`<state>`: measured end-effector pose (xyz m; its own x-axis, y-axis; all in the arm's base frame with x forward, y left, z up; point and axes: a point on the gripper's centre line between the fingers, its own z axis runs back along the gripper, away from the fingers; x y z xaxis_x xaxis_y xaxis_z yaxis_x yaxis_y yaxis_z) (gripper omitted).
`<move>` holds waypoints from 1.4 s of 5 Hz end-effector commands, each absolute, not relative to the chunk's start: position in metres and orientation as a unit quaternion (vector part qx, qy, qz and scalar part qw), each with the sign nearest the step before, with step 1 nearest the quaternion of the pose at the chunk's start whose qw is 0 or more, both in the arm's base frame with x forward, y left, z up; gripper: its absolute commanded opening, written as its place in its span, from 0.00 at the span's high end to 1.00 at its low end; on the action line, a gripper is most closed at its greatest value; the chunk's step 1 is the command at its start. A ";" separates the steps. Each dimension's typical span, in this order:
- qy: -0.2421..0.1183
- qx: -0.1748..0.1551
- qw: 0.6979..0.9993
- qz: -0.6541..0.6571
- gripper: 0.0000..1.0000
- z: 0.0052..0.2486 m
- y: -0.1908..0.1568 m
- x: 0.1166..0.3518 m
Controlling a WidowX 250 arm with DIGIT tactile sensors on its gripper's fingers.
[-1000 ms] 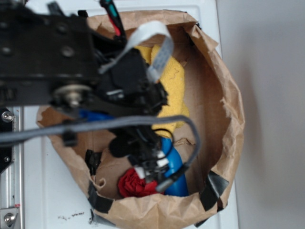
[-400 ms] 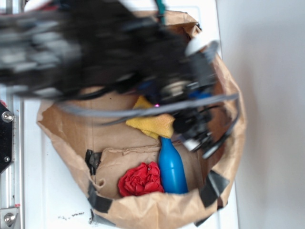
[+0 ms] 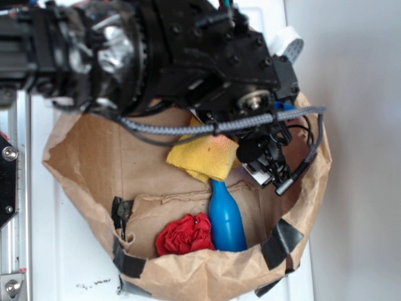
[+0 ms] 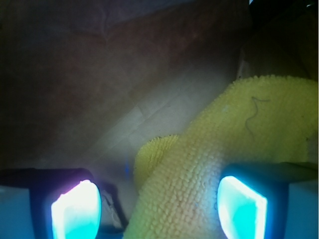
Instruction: Grab the yellow cloth.
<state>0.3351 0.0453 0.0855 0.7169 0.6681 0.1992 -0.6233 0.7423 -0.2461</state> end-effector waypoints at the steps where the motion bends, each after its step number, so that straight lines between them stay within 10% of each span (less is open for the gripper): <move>1: -0.206 -0.135 0.898 0.365 0.00 0.123 0.059 0.310; 3: -0.212 -0.171 0.883 0.382 0.00 0.147 0.067 0.271; 6: -0.240 -0.080 0.857 0.450 0.00 0.104 0.060 0.314; 7: -0.245 -0.097 0.864 0.430 0.00 0.092 0.050 0.325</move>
